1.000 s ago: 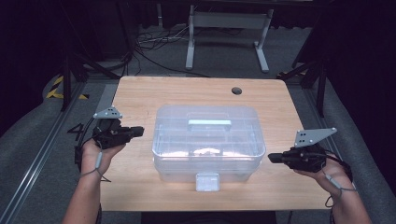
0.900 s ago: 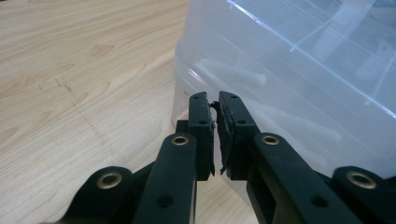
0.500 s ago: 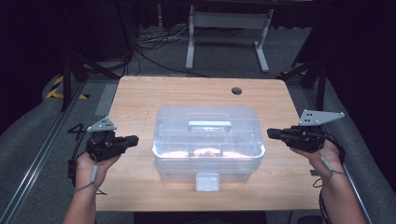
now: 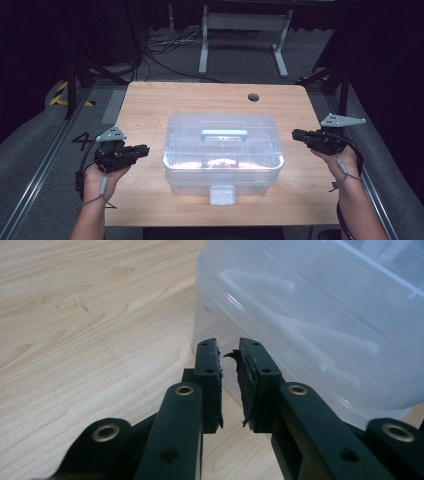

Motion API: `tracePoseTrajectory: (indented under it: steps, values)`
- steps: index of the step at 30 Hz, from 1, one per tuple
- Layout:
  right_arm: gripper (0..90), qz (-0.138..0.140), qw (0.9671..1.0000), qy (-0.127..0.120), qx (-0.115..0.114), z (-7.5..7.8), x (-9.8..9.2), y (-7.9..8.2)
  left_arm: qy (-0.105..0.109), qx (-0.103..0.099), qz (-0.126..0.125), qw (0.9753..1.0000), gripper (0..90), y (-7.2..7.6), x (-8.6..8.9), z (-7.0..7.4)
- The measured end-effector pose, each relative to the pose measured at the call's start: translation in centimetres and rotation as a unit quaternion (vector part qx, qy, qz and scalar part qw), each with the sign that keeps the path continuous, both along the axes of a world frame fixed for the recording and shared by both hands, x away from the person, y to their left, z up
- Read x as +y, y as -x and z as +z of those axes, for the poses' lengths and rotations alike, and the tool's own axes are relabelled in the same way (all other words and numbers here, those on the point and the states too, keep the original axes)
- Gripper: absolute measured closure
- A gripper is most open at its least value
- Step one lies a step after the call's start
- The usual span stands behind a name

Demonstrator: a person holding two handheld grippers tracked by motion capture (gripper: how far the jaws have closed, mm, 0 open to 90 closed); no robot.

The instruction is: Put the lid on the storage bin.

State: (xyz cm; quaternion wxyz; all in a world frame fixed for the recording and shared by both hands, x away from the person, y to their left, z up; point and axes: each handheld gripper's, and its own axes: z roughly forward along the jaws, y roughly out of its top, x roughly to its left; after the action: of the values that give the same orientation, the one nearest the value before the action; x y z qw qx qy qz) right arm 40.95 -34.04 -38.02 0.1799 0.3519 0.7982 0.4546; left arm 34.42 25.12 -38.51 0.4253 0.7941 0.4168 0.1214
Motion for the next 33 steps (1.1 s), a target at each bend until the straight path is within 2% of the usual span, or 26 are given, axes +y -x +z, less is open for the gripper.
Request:
tracePoseTrajectory:
  steps: [3, 5, 11, 14, 19, 24, 26, 32, 33]
  values:
    - [80.4, -0.021, 0.9997, 0.001, 0.010, -0.9, -0.7, -0.5, -0.002, -0.005, 0.007, 1.0000, 78.9, -0.6, -0.1, -0.2]
    - [80.1, -0.037, 0.9992, 0.011, 0.013, -1.7, -1.2, -0.8, -0.003, -0.007, 0.008, 0.9999, 78.9, -1.0, -0.1, -0.4]
    - [79.3, -0.058, 0.9979, 0.016, 0.025, -3.0, -2.1, -1.1, -0.009, -0.008, 0.017, 0.9998, 78.1, -2.0, -0.2, -1.2]
    - [78.2, -0.070, 0.9968, 0.031, 0.022, -3.8, -2.3, -1.3, -0.015, -0.009, 0.022, 0.9996, 77.0, -2.3, 0.0, -1.6]
    - [77.0, -0.072, 0.9962, 0.042, 0.026, -4.8, -2.5, -1.6, -0.019, -0.004, 0.028, 0.9994, 77.0, -2.7, 0.2, -2.3]
    - [75.5, -0.064, 0.9967, 0.040, 0.032, -5.8, -2.3, -1.5, -0.034, 0.000, 0.018, 0.9993, 74.1, -3.1, -0.1, -3.0]
    - [74.8, -0.060, 0.9968, 0.038, 0.037, -6.2, -2.1, -1.4, -0.046, 0.002, 0.014, 0.9988, 71.9, -3.2, -0.4, -3.3]
    - [73.7, -0.054, 0.9947, 0.079, 0.038, -7.4, -1.3, -1.3, -0.059, 0.020, 0.001, 0.9980, 69.2, -3.6, -0.8, -4.2]
    - [73.4, -0.051, 0.9942, 0.085, 0.041, -7.6, -1.2, -1.4, -0.064, 0.028, 0.000, 0.9975, 69.2, -3.7, -0.9, -4.3]
